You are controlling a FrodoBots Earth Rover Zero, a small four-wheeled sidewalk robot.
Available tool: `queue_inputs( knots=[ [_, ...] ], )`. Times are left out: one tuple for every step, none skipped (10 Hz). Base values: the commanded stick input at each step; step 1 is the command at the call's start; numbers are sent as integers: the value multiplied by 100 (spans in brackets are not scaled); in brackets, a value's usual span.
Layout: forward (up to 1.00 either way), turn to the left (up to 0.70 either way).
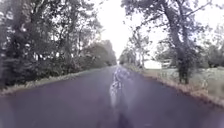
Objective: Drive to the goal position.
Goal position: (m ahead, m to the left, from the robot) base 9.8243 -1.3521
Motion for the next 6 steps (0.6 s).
queue_inputs(
  knots=[
    [100, 0],
    [100, 0],
    [100, 0],
    [100, 0],
    [100, 0],
    [100, 0]
  ],
)
